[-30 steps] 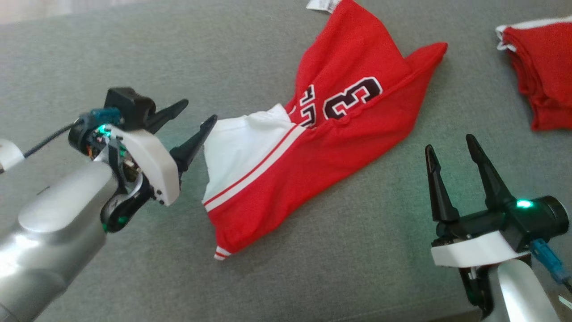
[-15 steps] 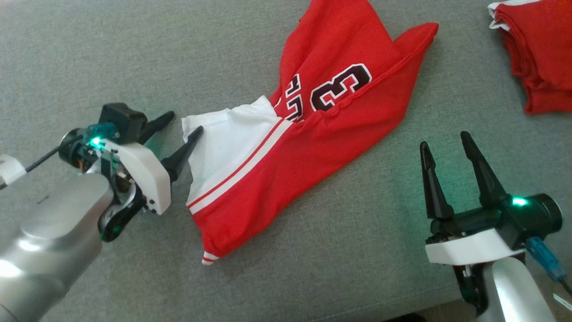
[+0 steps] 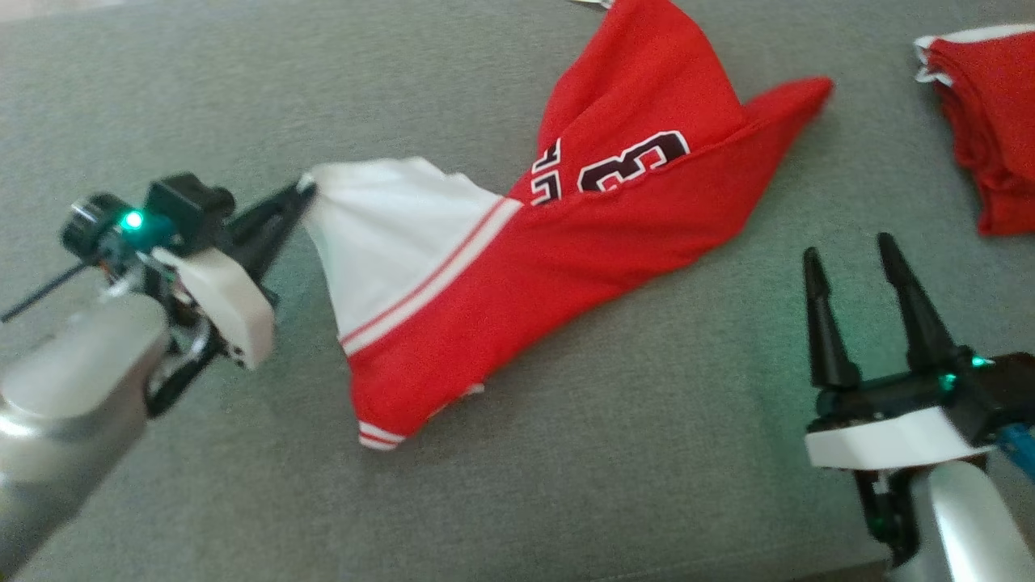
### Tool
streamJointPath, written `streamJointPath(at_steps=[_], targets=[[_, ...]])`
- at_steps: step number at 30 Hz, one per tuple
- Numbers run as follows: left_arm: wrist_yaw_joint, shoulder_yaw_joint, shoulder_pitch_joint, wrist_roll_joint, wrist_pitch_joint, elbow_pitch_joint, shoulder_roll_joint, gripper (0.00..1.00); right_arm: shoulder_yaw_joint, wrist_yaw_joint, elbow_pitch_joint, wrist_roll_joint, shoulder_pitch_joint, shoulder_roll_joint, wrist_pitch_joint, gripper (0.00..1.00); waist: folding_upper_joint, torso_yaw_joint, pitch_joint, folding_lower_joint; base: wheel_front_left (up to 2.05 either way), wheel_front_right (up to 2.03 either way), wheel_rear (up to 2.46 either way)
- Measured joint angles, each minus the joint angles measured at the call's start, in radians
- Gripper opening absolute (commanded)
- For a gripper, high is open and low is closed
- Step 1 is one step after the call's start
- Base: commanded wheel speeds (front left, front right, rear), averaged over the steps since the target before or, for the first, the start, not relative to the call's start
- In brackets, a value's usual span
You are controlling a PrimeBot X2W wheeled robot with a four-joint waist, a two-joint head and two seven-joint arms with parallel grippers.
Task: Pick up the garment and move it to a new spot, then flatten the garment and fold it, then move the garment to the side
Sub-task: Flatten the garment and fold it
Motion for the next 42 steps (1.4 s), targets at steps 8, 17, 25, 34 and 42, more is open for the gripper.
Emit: streamJointPath(at_steps=[8, 17, 25, 34, 42], targets=[[0.021, -0.002, -0.118, 0.125, -0.033, 0.058, 0.062, 0.00, 0.055, 0.000, 0.091, 0.231, -0.048, -0.142, 0.000, 1.00, 0.0000, 0.063, 0.006, 0.0000, 0.00, 0.00, 0.00], [0.026, -0.003, -0.170, 0.150, -0.052, 0.121, 0.063, 0.00, 0.207, 0.000, 0.167, 0.602, -0.183, -0.304, 0.000, 1.00, 0.0000, 0.077, 0.042, 0.0001, 0.00, 0.00, 0.00], [0.019, -0.012, -0.198, 0.151, -0.051, 0.127, 0.060, 0.00, 0.364, 0.000, 0.202, 0.803, -0.369, -0.446, 0.021, 1.00, 0.0000, 0.082, 0.064, 0.0001, 0.00, 0.00, 0.00], [0.018, -0.018, -0.210, 0.151, -0.050, 0.122, 0.058, 0.00, 0.533, 0.000, 0.371, 0.870, -0.566, -0.461, 0.084, 1.00, 0.0000, 0.087, 0.080, 0.0001, 0.00, 0.00, 0.00], [0.011, -0.034, -0.230, 0.158, -0.041, 0.118, 0.051, 0.00, 0.643, 0.000, 0.486, 0.934, -0.662, -0.465, 0.098, 1.00, 0.0000, 0.105, 0.096, 0.0001, 0.00, 0.00, 0.00]])
